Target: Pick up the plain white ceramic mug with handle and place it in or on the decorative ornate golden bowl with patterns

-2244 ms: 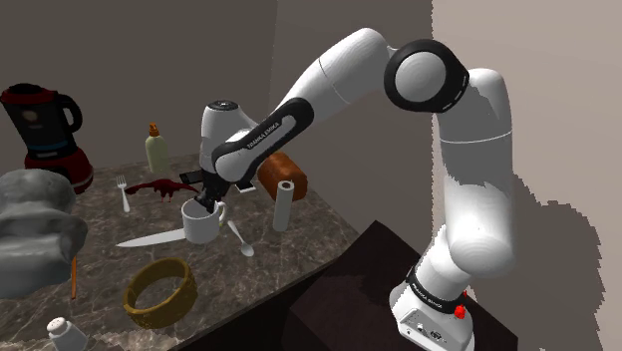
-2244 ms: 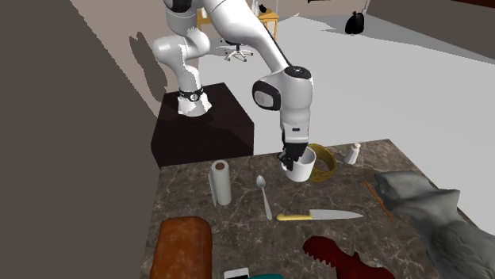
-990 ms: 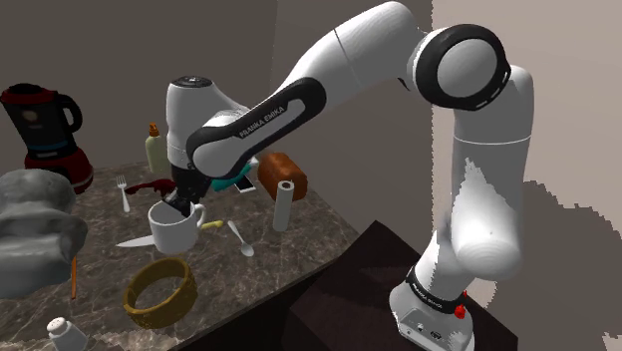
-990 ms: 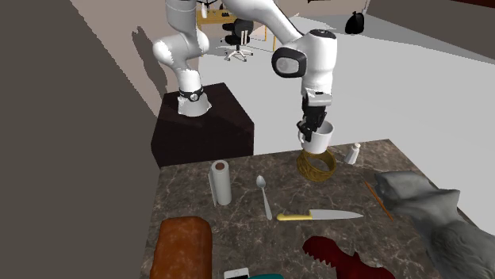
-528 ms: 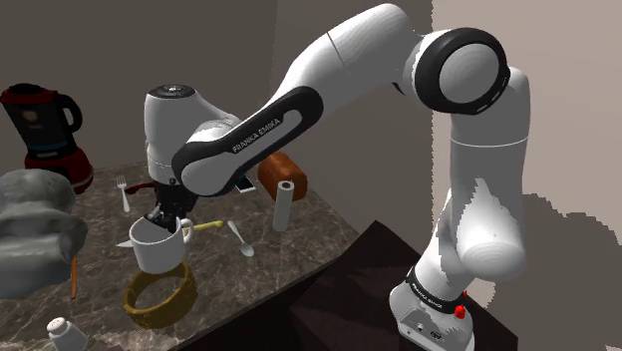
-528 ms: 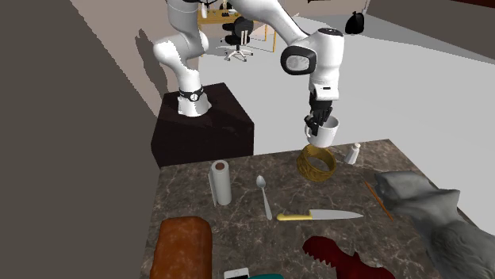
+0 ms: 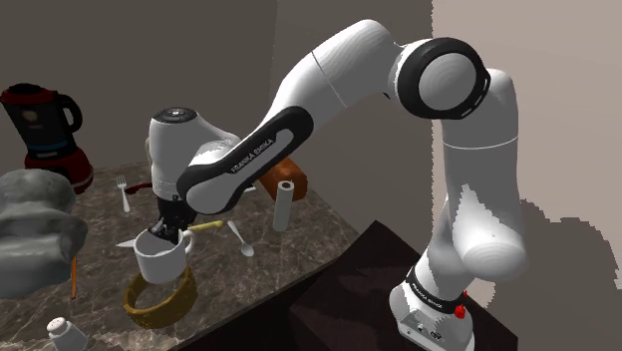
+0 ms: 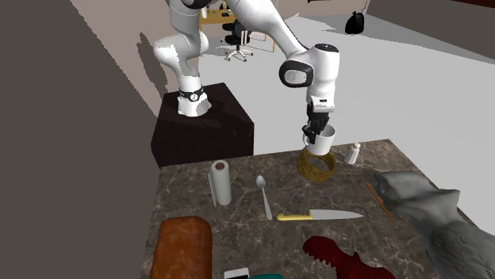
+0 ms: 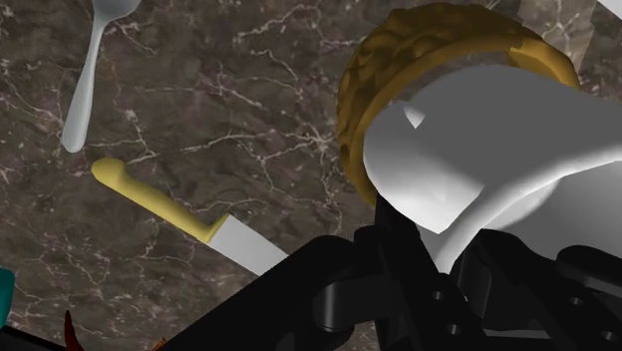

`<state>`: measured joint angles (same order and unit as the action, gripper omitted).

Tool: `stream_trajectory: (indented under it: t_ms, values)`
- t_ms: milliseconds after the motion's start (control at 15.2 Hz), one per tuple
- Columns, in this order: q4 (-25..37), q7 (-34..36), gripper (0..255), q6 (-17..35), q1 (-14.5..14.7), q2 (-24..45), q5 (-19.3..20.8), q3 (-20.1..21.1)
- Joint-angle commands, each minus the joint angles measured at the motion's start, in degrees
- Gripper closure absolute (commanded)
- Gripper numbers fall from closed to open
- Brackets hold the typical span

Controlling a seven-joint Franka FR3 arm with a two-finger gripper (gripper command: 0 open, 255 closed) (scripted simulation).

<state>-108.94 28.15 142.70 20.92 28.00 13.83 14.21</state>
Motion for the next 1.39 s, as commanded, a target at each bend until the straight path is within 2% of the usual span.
stream_trajectory:
  t_ms: [0, 330, 858, 924, 1320]
  values:
    - [-0.21, 0.48, 255, 1.23, 0.31, 0.98, 0.5, -0.32]
    - [-0.14, 1.36, 255, 3.94, 0.95, 3.81, 1.66, -1.21]
    - [-0.14, 1.36, 255, 3.94, 0.95, 3.81, 1.65, -1.22]
    - [-0.06, 1.27, 0, 3.91, 0.89, 3.85, 1.64, -1.22]
    - [-0.62, 1.0, 0, 2.8, 0.61, 2.17, 1.1, -0.75]
